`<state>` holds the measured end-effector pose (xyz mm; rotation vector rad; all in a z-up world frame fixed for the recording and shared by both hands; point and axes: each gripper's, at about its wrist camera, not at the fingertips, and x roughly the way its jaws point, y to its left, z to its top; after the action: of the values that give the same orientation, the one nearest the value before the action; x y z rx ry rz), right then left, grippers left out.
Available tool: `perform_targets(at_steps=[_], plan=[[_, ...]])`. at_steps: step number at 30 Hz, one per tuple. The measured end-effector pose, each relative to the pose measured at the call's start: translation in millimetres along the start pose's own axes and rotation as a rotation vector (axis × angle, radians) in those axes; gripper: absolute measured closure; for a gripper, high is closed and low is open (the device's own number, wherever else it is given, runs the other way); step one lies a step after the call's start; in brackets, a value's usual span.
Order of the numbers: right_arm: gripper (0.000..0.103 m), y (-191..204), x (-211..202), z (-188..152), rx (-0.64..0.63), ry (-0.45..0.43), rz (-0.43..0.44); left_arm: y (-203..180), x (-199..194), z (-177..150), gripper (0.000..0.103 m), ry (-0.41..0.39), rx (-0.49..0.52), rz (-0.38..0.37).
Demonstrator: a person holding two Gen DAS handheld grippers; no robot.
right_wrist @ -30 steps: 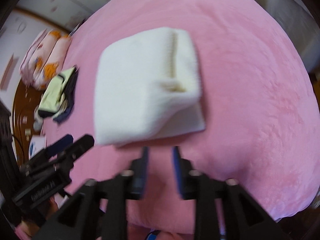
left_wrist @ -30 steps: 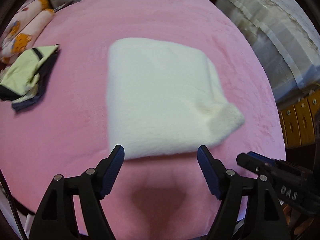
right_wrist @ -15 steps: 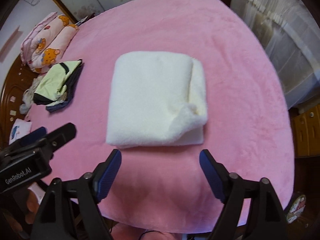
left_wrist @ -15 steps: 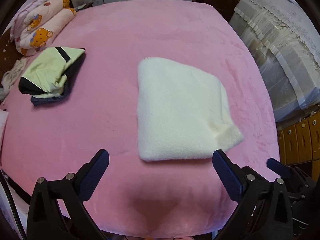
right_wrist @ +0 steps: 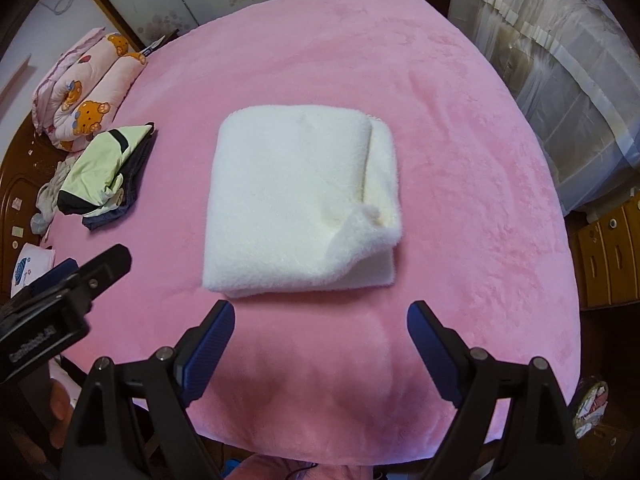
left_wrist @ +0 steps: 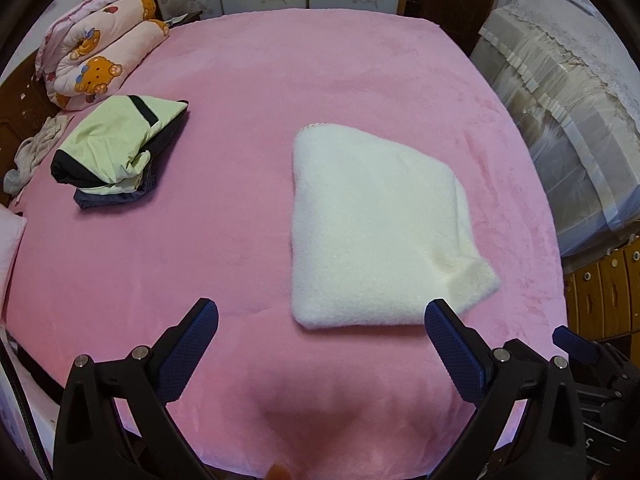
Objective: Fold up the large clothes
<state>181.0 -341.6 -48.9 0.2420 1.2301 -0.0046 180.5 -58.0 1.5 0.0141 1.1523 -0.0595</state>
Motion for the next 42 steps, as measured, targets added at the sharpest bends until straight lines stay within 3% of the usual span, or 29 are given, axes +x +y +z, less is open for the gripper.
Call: perform_targets(at_steps=[17, 22, 26, 28, 33, 42], plan=[[0.014, -3, 25, 7, -0.052, 0.084, 0.031, -7, 23, -2, 0.001, 0.051, -0.077, -0.024], [0.014, -13, 34, 11, -0.013, 0.094, 0.1, -8, 32, 2, 0.001, 0.051, -0.076, -0.078], [0.014, -40, 56, 21, 0.095, 0.113, 0.14, 5, 59, 8, 0.001, 0.091, -0.114, -0.208], [0.014, -58, 74, 27, 0.152, 0.124, 0.157, 12, 81, 13, 0.001, 0.12, -0.128, -0.238], [0.015, -94, 120, 47, 0.255, 0.141, 0.236, 24, 140, 23, 0.001, 0.186, -0.134, -0.226], [0.015, -124, 212, 75, 0.359, 0.209, 0.395, 32, 220, 40, 0.001, 0.181, -0.159, -0.182]])
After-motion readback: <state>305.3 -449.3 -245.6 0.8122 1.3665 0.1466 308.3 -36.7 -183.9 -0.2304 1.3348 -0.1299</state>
